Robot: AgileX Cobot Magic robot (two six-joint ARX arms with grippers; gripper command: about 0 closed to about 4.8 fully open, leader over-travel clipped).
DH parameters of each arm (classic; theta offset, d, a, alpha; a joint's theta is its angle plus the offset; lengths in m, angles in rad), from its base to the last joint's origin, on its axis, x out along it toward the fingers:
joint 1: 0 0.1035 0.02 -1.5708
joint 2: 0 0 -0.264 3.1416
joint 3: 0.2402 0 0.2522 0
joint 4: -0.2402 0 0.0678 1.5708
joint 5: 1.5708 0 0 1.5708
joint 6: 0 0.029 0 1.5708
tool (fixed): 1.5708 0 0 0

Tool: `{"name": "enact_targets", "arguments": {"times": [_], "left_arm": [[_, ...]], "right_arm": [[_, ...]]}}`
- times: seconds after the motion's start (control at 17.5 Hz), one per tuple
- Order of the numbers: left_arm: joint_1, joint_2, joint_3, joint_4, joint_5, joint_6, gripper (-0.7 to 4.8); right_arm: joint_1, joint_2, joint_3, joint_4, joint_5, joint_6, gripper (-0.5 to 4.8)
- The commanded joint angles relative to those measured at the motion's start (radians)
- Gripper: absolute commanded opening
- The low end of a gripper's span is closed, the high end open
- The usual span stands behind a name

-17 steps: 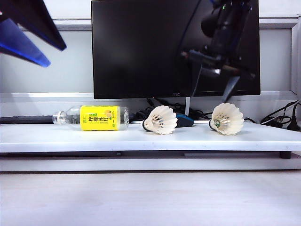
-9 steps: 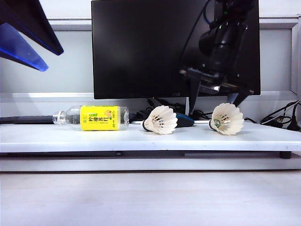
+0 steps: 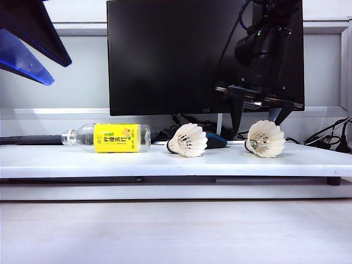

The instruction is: Stack the badminton balls on the table vertically.

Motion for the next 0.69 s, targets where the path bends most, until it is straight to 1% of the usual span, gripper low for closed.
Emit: {"name": "enact_targets", "arguments": {"times": [0.06, 0.4, 0.57, 0.69], "left_arm": [[0.0, 0.0, 0.006, 0.004, 0.003, 0.014, 2.47], [0.0, 0.0, 0.006, 0.004, 0.003, 0.014, 2.47], [0.0, 0.0, 0.006, 0.005, 0.002, 0.014, 2.47], [0.0, 0.0, 0.006, 0.005, 0.0, 0.014, 2.47]], "right_arm": [[0.003, -0.005, 0.004, 0.0, 0.002, -0.004, 3.14], [0.003, 0.011, 0.003, 0.0, 0.002, -0.004, 3.11], [0.003, 0.011, 0.004, 0.001, 0.002, -0.004, 2.59], [0.003, 0.011, 0.004, 0.004, 0.002, -0.005, 2.52]]}}
